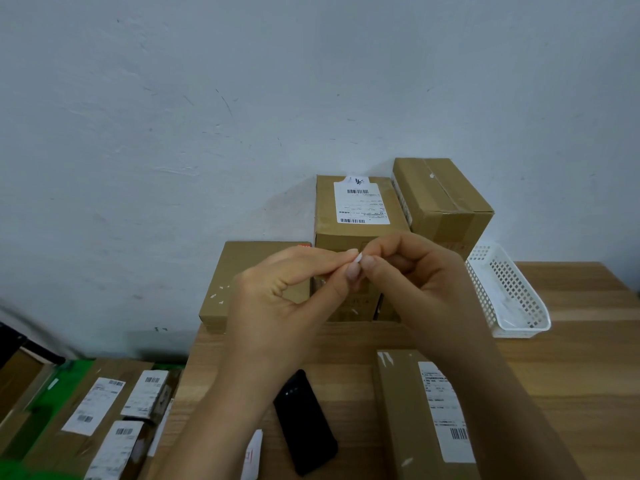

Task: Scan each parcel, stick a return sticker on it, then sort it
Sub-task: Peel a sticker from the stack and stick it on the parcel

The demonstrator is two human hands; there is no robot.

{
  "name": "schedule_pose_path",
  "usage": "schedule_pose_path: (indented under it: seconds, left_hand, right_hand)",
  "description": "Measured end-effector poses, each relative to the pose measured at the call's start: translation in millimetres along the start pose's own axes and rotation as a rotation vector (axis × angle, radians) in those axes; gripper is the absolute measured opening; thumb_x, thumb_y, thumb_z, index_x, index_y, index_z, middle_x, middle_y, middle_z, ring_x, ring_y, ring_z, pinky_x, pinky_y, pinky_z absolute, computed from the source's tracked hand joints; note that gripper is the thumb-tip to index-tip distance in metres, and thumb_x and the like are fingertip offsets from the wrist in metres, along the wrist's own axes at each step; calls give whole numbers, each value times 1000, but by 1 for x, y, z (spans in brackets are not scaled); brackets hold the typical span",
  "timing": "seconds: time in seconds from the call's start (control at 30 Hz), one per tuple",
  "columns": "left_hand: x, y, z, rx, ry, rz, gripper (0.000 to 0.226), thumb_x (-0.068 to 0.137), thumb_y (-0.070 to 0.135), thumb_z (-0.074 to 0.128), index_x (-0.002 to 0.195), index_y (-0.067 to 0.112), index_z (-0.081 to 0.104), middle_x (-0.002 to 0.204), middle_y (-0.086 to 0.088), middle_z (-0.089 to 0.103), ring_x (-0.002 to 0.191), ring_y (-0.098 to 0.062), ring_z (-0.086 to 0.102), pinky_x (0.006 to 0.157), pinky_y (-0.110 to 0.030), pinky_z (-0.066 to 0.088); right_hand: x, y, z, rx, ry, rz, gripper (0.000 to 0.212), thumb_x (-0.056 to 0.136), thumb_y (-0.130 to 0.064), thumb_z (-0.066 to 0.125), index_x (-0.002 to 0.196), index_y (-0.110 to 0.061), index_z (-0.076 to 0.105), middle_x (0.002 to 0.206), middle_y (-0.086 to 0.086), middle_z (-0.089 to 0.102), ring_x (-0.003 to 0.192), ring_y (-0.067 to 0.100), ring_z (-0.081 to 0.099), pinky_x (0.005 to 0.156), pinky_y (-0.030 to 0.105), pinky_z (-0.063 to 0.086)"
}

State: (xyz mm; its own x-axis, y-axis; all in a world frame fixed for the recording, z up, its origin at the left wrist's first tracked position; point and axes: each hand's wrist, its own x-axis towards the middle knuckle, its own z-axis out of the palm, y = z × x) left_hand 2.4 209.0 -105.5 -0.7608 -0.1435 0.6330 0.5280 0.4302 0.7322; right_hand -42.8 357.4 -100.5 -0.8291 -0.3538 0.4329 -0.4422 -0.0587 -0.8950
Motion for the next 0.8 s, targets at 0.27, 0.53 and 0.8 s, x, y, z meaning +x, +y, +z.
schedule_pose_path:
  seconds: [0.27,0.53,0.8]
  left_hand:
    - [-2,-3,1,-46,-10,-44,18,84,36,65,100,31,73,92,18,73,92,-6,68,78,-15,51]
    - [-4,-1,-1,-118,-12,-137,15,79,39,65,91,36,72,84,22,72,84,0,69,70,-11,51]
    - [-3,-4,-4,-28,-10,-73,11,83,40,61,91,46,66,84,30,69,84,1,67,69,-8,50]
  right_hand:
    - [-3,-1,2,-30,26,-14,6,84,-14,61,81,-12,66,69,-7,69,65,4,65,61,12,48]
    - [-5,-1,4,-156,8,-32,5,84,-15,61,82,-15,65,72,-5,68,69,10,66,62,16,49]
    - [-6,-1,9,-207,48,-55,5,84,-20,62,81,-17,65,73,-6,68,72,16,67,64,25,55]
